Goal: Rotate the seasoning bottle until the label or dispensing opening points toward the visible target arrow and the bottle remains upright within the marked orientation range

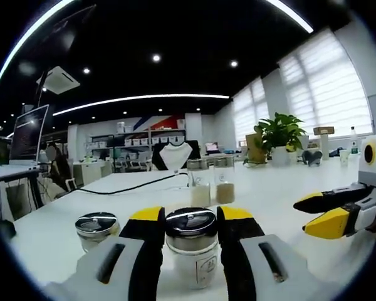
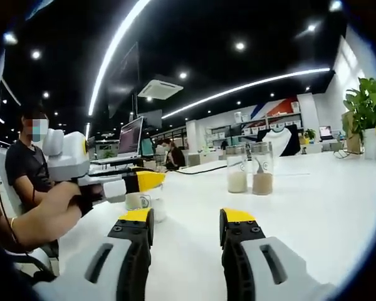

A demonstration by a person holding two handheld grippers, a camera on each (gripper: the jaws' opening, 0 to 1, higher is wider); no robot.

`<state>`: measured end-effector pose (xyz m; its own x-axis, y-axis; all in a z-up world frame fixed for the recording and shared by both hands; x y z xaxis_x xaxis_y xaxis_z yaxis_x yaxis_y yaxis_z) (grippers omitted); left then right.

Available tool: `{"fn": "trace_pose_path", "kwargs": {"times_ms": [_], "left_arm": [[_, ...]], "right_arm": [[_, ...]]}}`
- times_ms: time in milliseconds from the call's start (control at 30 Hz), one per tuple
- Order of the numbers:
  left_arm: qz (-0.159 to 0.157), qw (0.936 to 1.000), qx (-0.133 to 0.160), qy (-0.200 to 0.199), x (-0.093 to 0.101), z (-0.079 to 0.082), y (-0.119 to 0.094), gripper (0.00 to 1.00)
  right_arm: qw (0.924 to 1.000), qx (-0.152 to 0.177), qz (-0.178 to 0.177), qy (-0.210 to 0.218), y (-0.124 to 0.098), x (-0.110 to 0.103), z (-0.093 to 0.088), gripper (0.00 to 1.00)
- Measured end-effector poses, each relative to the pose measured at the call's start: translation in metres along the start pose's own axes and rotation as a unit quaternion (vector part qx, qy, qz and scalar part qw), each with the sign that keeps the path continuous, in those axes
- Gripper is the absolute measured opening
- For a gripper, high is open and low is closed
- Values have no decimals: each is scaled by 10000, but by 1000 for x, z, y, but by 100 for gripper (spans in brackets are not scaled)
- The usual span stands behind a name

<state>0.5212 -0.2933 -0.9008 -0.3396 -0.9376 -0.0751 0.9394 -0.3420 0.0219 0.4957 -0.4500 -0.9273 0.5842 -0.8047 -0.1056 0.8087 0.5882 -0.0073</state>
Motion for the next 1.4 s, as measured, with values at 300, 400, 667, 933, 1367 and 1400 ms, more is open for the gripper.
{"fn": "trace_pose_path", "kwargs": {"times_ms": [300, 400, 667, 933, 1367, 1400], "left_arm": [[-29, 9998, -20, 217, 1, 15, 1, 39], [-136, 9996, -5, 256, 2, 21, 1, 42], [-353, 9992, 129, 113, 2, 38, 0, 54], [-630, 9977, 223, -142, 9, 51, 0, 72], [-881, 9959, -132, -121, 16, 48, 2, 100], [-894, 9958, -131, -127, 16, 49, 1, 100]], "right_arm": [[10000, 19, 2, -66, -1, 2, 3, 40], [10000, 26, -27, -68, -2, 6, 4, 40], [9997, 37, -195, -139, -4, 25, 8, 41], [9991, 48, -325, -270, -5, 41, 17, 41], [9994, -159, -301, 30, -2, 42, 19, 50], [9995, -134, -297, -16, -2, 42, 21, 50]]}}
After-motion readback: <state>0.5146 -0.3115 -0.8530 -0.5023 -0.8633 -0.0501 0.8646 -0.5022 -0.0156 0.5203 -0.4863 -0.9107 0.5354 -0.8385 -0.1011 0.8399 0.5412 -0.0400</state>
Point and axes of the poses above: the point that each gripper's makers call its tool centre point, and the gripper's own axes: y roughly forward along the fingers, x roughly to its right, z roughly out of its top, the point moved 4 cm from there along -y, roughly backward along the fingers, and after that the axes turned 11 degrees about -z, right-handed, at the moved point
